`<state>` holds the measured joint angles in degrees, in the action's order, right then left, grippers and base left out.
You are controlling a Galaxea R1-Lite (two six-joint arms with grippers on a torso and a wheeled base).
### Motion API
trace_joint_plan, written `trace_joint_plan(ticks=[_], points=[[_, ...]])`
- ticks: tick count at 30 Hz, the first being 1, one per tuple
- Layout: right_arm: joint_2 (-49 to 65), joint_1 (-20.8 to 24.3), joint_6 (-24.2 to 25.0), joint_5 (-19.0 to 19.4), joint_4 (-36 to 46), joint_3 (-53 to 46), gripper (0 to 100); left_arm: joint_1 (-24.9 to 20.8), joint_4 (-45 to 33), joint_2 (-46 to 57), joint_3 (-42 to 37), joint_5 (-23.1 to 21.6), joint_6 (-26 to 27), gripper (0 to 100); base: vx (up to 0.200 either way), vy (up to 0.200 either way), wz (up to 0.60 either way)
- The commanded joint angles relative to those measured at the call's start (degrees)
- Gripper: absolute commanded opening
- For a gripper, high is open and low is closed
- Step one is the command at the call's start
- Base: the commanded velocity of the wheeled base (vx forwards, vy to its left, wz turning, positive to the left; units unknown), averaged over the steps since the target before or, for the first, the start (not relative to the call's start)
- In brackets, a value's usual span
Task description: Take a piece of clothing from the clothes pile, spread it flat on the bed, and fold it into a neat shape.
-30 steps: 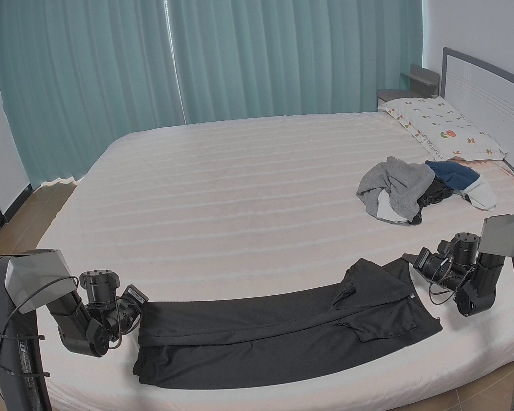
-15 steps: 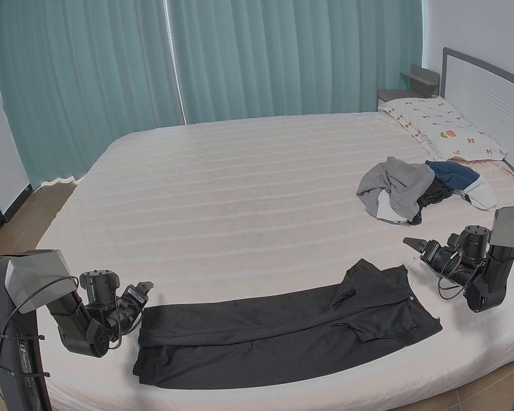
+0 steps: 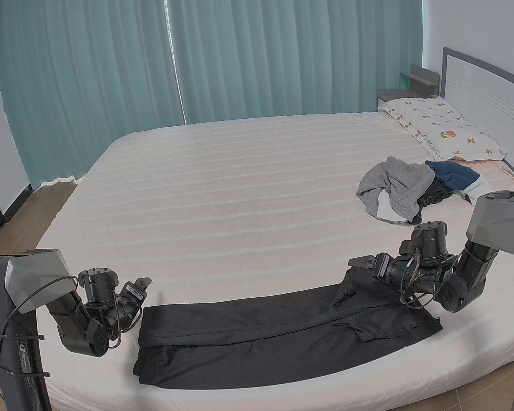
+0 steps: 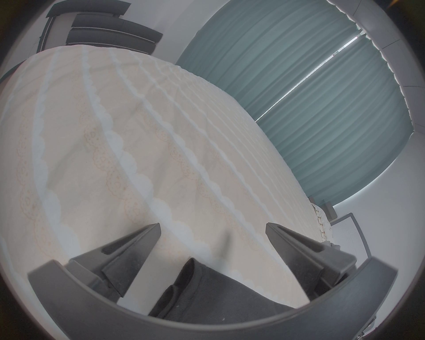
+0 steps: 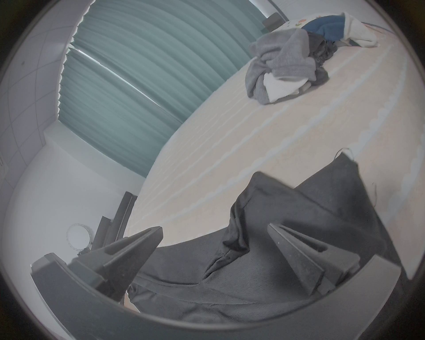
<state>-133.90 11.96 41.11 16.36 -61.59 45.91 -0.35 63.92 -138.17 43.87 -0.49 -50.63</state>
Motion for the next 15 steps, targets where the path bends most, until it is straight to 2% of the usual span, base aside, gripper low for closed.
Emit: trace_joint_plan(ticks=[1, 15], points=[[-0.6, 3.9, -0.1, -1.1, 6.2, 4.8, 100, -0.1, 1.6, -0.3, -0.5, 0.0, 0.0, 100, 0.000, 0.000, 0.00], [-1.7, 6.2, -0.8, -1.4, 17.5, 10.4, 100, -0.2, 1.7, -0.3, -0.6, 0.0, 0.3, 100, 0.000, 0.000, 0.00]])
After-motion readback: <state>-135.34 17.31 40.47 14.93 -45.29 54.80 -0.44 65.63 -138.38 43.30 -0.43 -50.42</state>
